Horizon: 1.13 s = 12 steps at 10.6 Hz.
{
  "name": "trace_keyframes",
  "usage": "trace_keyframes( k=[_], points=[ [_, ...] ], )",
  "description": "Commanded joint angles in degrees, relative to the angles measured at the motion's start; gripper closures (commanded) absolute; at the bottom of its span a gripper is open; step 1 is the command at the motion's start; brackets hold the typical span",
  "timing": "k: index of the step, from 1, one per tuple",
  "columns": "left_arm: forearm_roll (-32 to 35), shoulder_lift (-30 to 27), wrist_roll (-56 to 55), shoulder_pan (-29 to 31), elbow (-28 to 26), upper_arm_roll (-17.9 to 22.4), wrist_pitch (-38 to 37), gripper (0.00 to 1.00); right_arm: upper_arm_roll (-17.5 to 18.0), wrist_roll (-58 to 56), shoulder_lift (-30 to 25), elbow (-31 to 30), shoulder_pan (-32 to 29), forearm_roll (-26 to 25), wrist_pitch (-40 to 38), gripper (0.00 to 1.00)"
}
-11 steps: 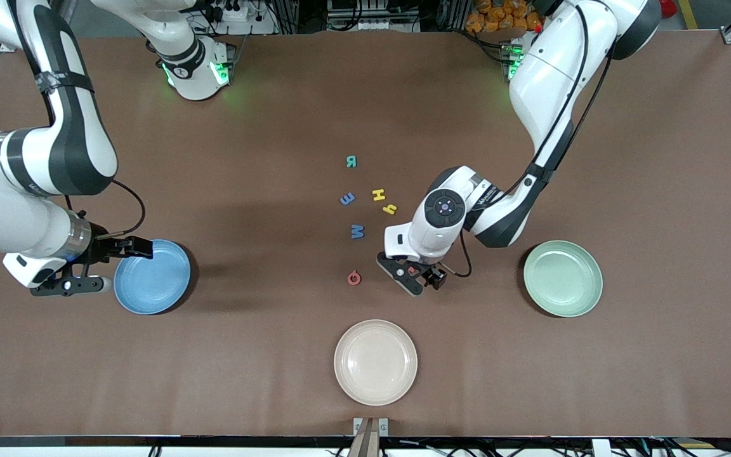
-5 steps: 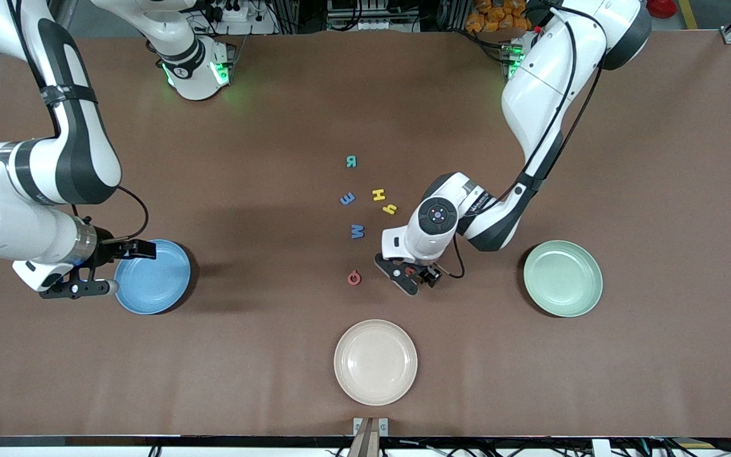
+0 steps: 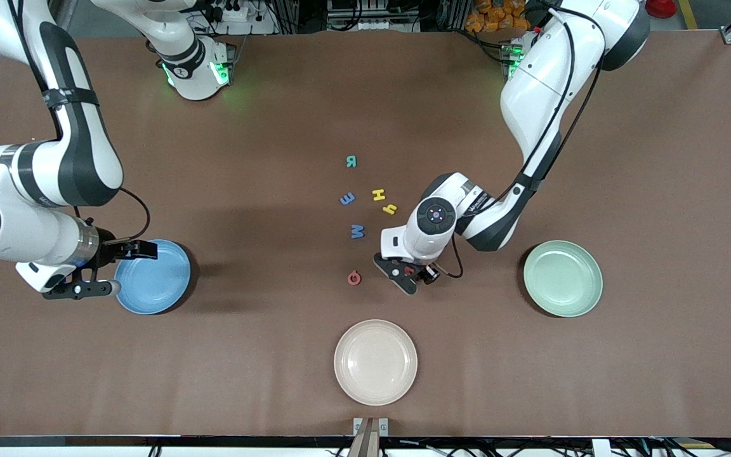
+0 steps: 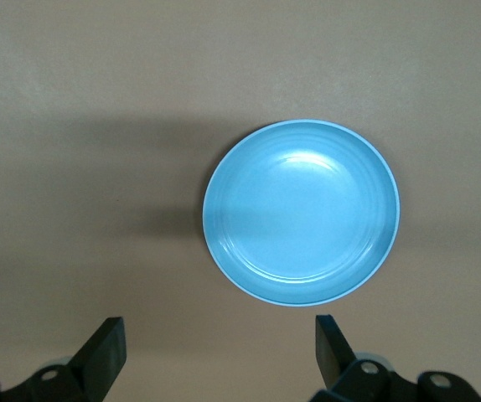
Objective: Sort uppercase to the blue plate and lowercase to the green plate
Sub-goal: 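Place the pink w on the green plate while the right gripper reaches the Q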
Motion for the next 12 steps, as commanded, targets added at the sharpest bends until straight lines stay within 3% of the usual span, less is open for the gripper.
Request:
trace_keyframes(
  k=[1,2,3,4,6,8,12],
  points=[
    [0.9,0.5,0.0,-0.6,0.9,0.4,-0.2,0.36,0.3,0.2,0.0,0.1,-0.4,0.4,-0.4,0.0],
    [0.9,0.5,0.0,-0.6,0.9,0.4,-0.2,0.48,0.3,0.2,0.0,0.1,-0.4,0.4,-0.4,0.0],
    [0.9,0.4,-0.3,-0.6,0.9,0.4,-0.2,0.82,0.3,0.2,0.0,0.1,-0.3,0.4,-0.4,0.0],
    [1.0,0.4,-0.3,-0.7,0.9,0.4,-0.2,1.0,0.3,0.2,0.0,0.1,-0.3,0.4,-0.8,0.0],
    [1.5,-0.4,-0.3,-0.8,0.9,0.5,-0.5,1.0,0.4,0.2,0.0,0.1,-0.3,0.5,-1.3,0.0],
    [1.3,-4.6,-0.1,0.6,1.3,1.3,-8.5,1.0,0.4,0.2,0.0,0.2,0.0,2.4,-1.7,0.0],
    [0.4,-13.4,5.8,10.3,0.7,3.2,-21.4,1.0,0.4,1.9,0.0,0.8,5.4,4.1,-1.0,0.0]
  ],
)
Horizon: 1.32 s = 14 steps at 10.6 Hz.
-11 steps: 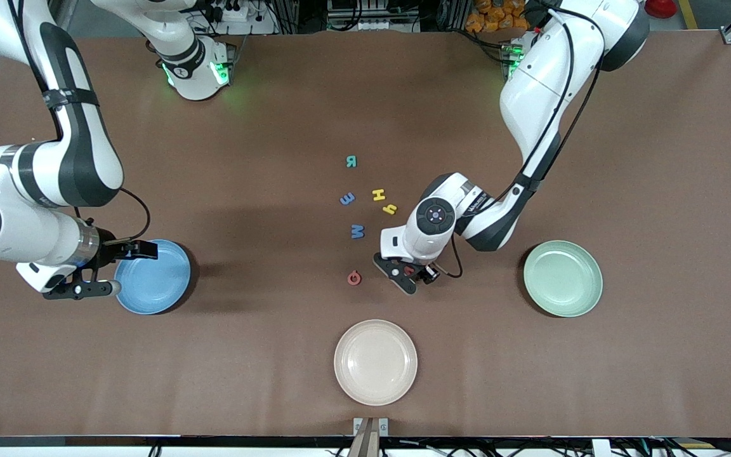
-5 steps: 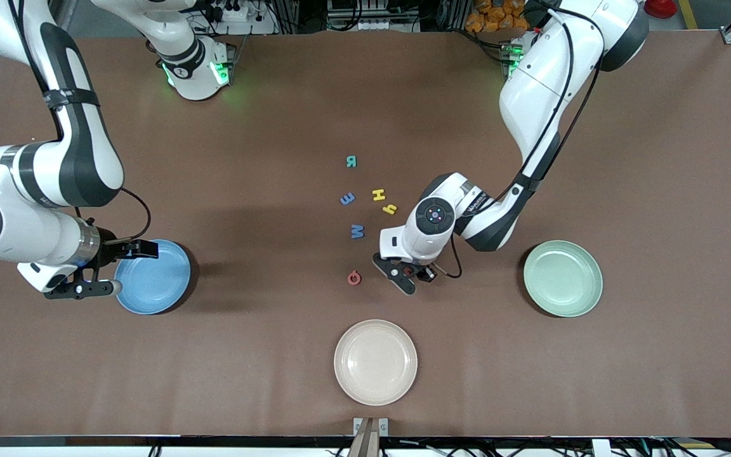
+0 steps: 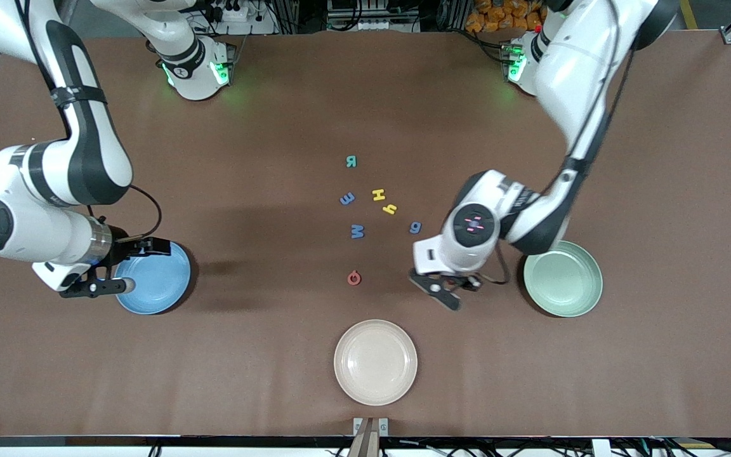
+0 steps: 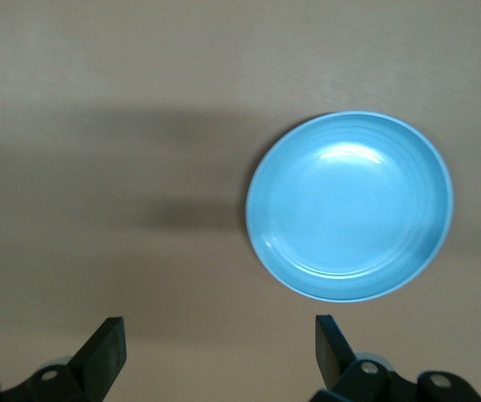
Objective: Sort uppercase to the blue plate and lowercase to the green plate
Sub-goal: 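Place the pink w on the green plate while the right gripper reaches the Q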
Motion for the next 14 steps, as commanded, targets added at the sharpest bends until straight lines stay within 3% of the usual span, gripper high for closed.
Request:
trace_keyframes(
  k=[1,4,6,7,9,11,14],
  points=[
    [0.1,-3.8,5.4,6.8,-2.6,-0.2,-5.3,1.0,-0.1,5.2,0.9,1.0,6.4,1.8,1.3,0.0],
    [-0.1,-2.9,7.9,10.8,-5.5,3.8,-5.9,1.0,-0.1,17.3,5.9,5.5,14.8,1.3,2.7,0.0],
    [-5.7,-2.7,7.9,11.5,-8.8,7.2,-4.8,1.0,0.0,22.0,13.0,12.3,18.5,1.7,4.6,0.0],
    [-8.1,-2.7,7.9,11.5,-9.8,8.4,-4.5,0.83,-0.1,26.5,15.9,15.2,21.8,1.5,6.5,0.0],
    [-8.3,-2.8,7.3,11.4,-9.7,9.5,-4.4,0.0,-0.1,32.5,21.2,16.9,24.7,1.4,15.2,0.0],
    [-8.3,-3.3,4.8,9.5,-9.4,9.6,-4.5,0.0,-0.2,37.5,26.4,17.9,26.8,1.2,26.2,0.0],
    [-8.4,-4.6,-3.5,3.5,-9.4,8.6,-4.7,0.0,-0.5,41.3,31.5,24.4,29.9,0.9,28.4,0.0]
  ],
)
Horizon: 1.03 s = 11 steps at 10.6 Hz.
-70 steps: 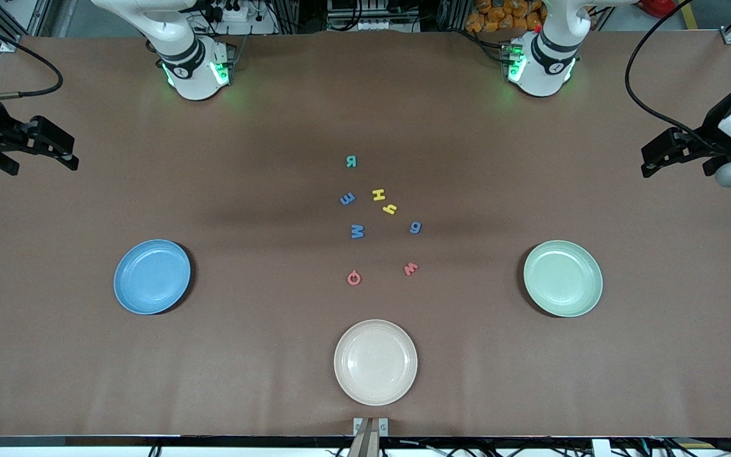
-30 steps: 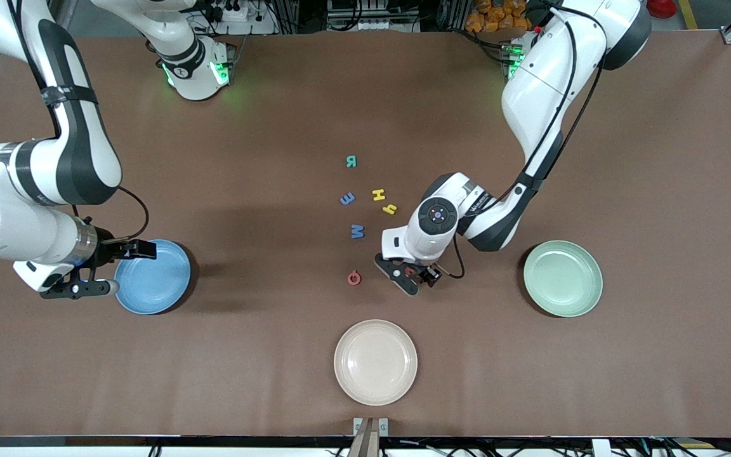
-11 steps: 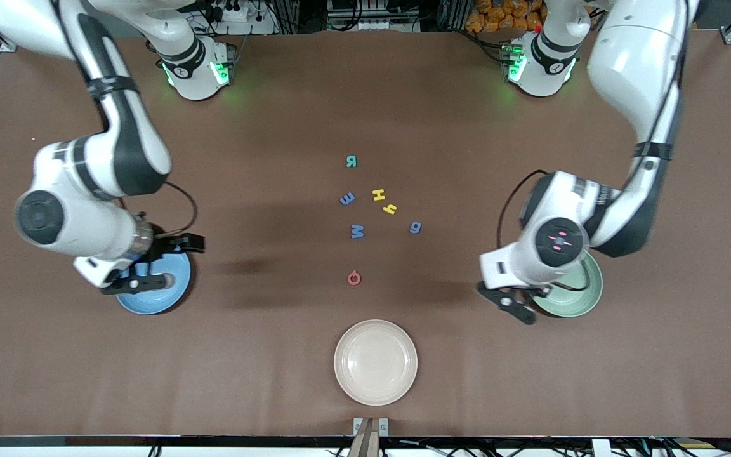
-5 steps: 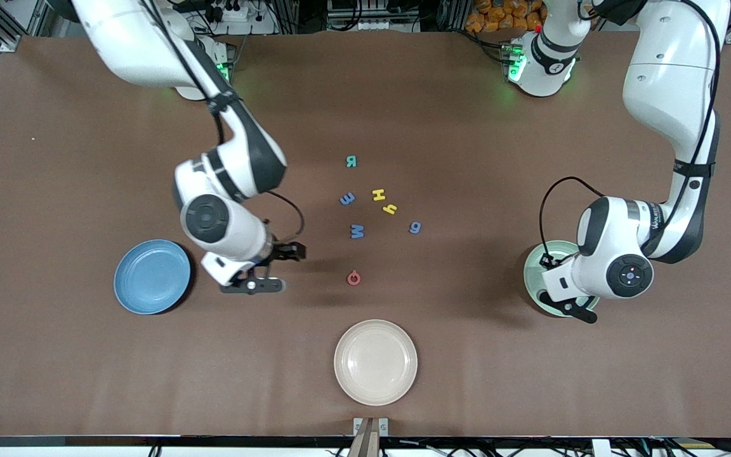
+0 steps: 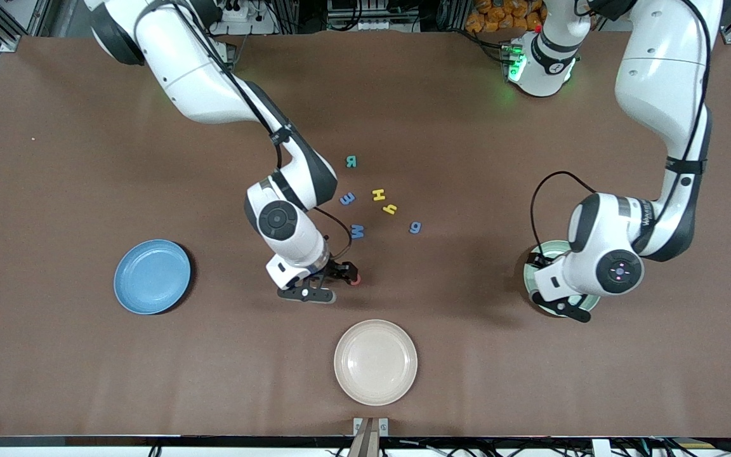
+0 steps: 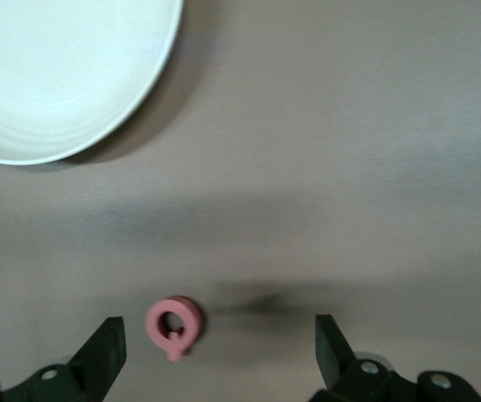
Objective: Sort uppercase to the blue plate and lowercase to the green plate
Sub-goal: 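Grasp the pink Q with the right gripper while the left gripper grasps the 6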
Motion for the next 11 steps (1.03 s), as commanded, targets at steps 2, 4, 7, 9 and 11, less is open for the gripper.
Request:
trace_keyframes(
  k=[2,4,7,9,11],
  points=[
    [-1.1,-1.8,-11.2,-7.1,-1.0,-2.2,0.1,0.0,-2.5,3.2,5.1,8.2,4.0,-0.3,0.0,0.0],
    [-1.0,-1.4,-21.3,-8.1,-1.0,-7.2,1.5,0.0,-5.6,3.1,6.6,8.1,6.8,-1.0,0.4,0.0],
    [-1.0,-1.0,-28.0,-12.6,-2.8,-8.7,5.4,0.0,-6.7,3.1,7.8,8.1,8.4,-6.2,1.3,0.0],
    [-0.4,-1.1,-31.6,-13.3,-7.0,-10.6,12.0,0.0,-6.7,3.1,7.8,8.1,8.6,-6.3,1.3,0.0],
    [-0.3,-0.8,-32.5,-14.6,-9.4,-10.9,15.2,0.0,-6.7,3.1,7.8,7.8,8.7,-6.4,1.3,0.0]
  ],
)
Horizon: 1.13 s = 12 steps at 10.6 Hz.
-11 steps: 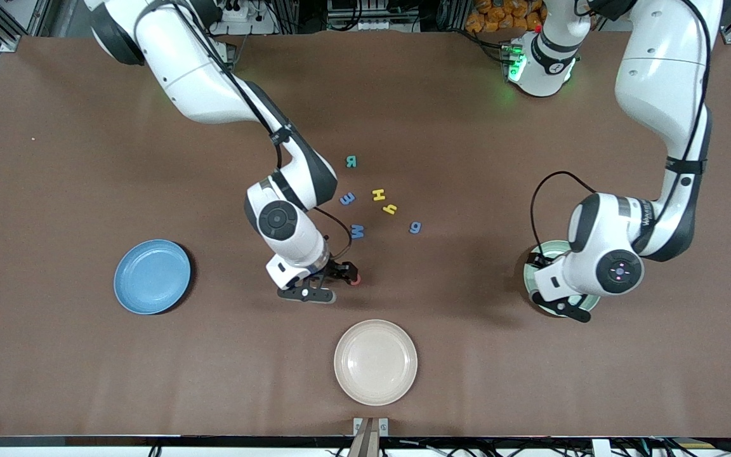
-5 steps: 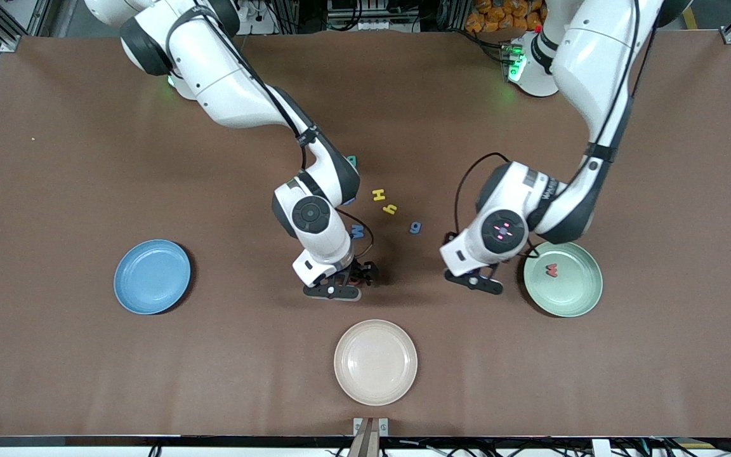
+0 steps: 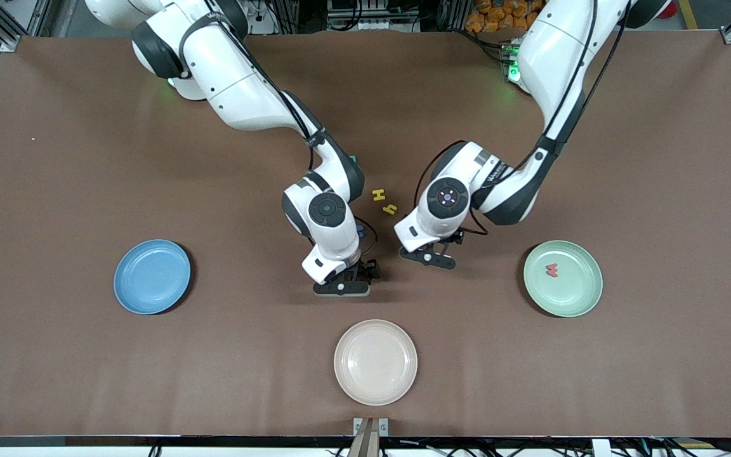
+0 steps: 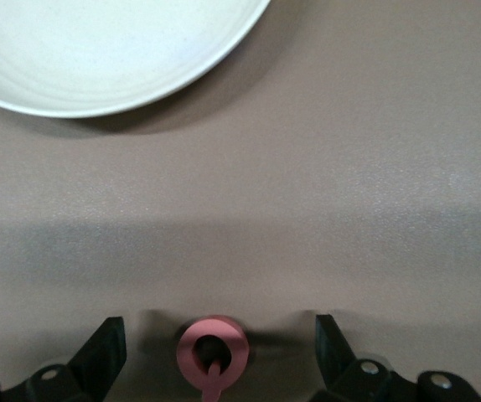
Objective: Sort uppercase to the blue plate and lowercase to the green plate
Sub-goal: 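Grasp the pink Q with the right gripper while the left gripper grasps the 6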
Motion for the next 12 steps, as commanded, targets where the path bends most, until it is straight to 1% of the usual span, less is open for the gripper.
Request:
trace_keyframes(
  k=[1,3,4,6,7,8,9,10,11,12],
  points=[
    [0.0,-0.6,-1.2,-0.5,-2.8,-0.2,2.6,0.0,-0.7,1.2,1.1,1.6,0.7,-1.1,-0.4,0.0],
    [2.4,-0.2,-1.1,-1.1,-3.3,-0.2,2.7,0.0,-0.7,1.2,1.2,1.6,1.0,-2.2,-0.4,0.0],
    [2.9,-0.1,-1.3,-1.3,-4.2,-0.2,3.3,0.03,-0.7,1.2,1.2,1.5,1.1,-2.2,-0.6,0.0],
    [2.9,-0.4,-1.5,-1.3,-7.7,-0.2,8.4,0.05,-0.7,1.3,1.2,1.1,1.4,-2.2,-0.9,0.0],
    [2.9,-0.2,-1.4,-1.3,-8.5,-0.2,10.1,0.06,-0.7,1.3,1.1,1.0,1.4,-2.2,-1.1,0.0],
    [2.9,-0.1,-1.4,-1.3,-8.7,-0.2,10.6,0.08,-0.7,1.2,1.0,1.1,1.4,-2.2,-1.2,0.07],
    [2.9,0.0,-1.4,-1.4,-8.7,-0.2,10.8,0.1,-0.7,1.3,0.9,1.0,1.3,-2.1,-1.3,0.63],
    [3.0,0.1,-1.4,-1.5,-8.7,-0.2,10.8,0.16,-0.7,1.3,0.8,1.0,1.3,-2.0,-1.3,0.99],
    [3.9,0.1,-1.4,-1.7,-8.7,-0.2,10.8,0.27,-0.7,1.4,0.7,1.0,1.3,-2.0,-1.7,1.0],
    [4.2,0.2,-1.4,-1.7,-8.8,-0.2,10.8,0.42,-0.7,1.4,0.5,1.0,1.3,-2.0,-2.1,1.0]
  ],
)
